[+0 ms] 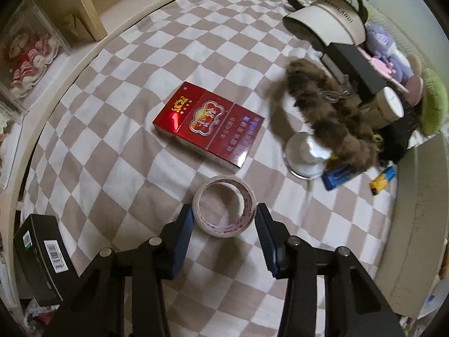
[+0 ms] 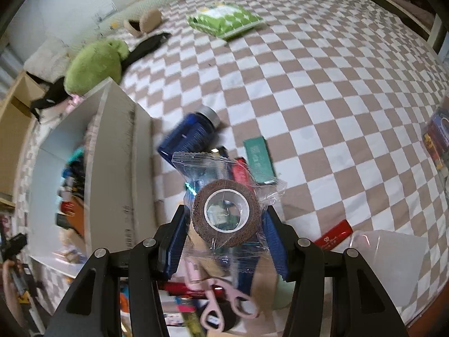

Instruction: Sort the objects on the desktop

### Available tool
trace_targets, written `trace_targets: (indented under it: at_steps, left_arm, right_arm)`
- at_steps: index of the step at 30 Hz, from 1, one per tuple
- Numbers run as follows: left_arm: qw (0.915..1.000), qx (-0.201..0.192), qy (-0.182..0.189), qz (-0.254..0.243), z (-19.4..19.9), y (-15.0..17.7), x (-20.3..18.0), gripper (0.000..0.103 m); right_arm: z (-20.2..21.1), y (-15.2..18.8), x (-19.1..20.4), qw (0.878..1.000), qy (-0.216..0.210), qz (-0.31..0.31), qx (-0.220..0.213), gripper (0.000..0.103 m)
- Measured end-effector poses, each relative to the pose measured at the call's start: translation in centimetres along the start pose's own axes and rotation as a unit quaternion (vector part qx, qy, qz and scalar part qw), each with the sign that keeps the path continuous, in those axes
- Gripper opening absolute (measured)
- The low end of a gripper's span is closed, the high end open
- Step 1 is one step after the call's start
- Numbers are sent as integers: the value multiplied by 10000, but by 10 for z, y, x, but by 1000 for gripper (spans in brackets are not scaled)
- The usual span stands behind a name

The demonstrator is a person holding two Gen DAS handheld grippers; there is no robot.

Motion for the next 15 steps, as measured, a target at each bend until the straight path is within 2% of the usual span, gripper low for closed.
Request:
trace_targets:
  at_steps: [5, 10, 15]
  left_arm:
    - [9987, -268, 368, -240, 27, 6, -17, 45]
    - [9934, -606, 751, -623, 56, 13, -49, 45]
    - [9859, -647, 1254, -900, 74, 23, -85, 45]
  right_arm:
    - [26, -3, 13, 9991, -278, 3, -309, 54]
    - [50, -5, 36, 9965, -601, 111, -569, 54]
    - [60, -7, 67, 9928, -962, 262, -667, 54]
Point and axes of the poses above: each gripper's, at about its wrist camera, not at the fingertips, and z roughly against the way its jaws point, x to its left, y to its underside, the point moved 1 cm from there along -z, roughly the way its jaws point, and after that the axes turned 4 degrees about y, right-handed, at the moved point
